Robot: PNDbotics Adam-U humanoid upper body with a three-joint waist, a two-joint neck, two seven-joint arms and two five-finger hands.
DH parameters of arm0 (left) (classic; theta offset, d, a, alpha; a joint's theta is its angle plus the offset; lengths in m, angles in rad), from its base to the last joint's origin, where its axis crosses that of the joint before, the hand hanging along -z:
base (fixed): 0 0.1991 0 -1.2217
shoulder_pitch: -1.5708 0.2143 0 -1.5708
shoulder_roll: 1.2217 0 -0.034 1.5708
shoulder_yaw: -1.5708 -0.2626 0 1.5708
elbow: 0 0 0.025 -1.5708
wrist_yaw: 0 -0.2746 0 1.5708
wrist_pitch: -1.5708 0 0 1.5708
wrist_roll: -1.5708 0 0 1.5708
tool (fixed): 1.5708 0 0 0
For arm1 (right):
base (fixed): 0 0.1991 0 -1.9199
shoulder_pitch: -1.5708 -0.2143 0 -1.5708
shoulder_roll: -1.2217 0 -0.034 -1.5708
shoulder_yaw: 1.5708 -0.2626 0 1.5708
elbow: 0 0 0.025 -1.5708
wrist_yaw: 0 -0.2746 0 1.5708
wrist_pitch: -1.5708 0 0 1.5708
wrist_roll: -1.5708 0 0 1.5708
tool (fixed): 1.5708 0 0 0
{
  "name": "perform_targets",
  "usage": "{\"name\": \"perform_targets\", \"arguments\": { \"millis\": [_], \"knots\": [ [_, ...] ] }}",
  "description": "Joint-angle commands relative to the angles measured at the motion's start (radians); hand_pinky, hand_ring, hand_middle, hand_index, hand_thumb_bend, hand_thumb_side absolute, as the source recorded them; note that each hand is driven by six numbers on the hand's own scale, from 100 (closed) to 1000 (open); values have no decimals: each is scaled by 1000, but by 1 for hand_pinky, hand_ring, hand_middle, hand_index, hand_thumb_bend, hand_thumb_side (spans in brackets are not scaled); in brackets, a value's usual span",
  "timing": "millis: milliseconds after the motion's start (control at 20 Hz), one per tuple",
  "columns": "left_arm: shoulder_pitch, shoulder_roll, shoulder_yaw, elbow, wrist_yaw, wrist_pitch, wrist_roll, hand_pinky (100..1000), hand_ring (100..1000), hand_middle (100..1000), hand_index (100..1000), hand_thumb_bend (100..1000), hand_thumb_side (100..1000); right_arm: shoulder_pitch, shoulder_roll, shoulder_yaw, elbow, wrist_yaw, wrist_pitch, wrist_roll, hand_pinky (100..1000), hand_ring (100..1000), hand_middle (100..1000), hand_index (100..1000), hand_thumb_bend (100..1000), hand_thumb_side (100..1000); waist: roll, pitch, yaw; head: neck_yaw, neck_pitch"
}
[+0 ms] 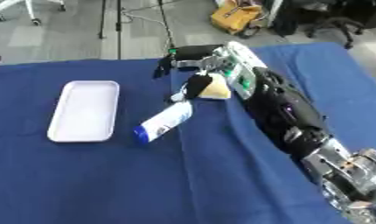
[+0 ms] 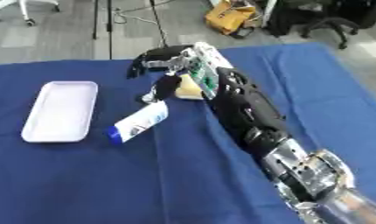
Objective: Pick up objects on the table and place them in the box.
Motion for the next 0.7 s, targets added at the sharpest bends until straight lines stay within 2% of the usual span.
{"name": "perform_targets", "arguments": {
  "millis": [50,350,700],
  "knots": [
    [-8,18,7,-16,-3,-1,3,701,652,765,891,534,894,-1,-28,28,-43,-23,-139,183,888,861,841,906,387,547,-11,-50,-2,-1,-7],
    [-10,16,7,-17,-4,-1,2,701,652,766,892,533,894,32,-10,58,-58,-8,-160,230,888,870,847,905,401,565,-11,-50,-3,-3,-9],
    [-12,13,5,-17,-2,-2,1,701,652,766,892,532,895,54,43,60,-27,64,-179,219,886,873,849,904,409,570,-7,-49,4,-9,-16]
  ]
}}
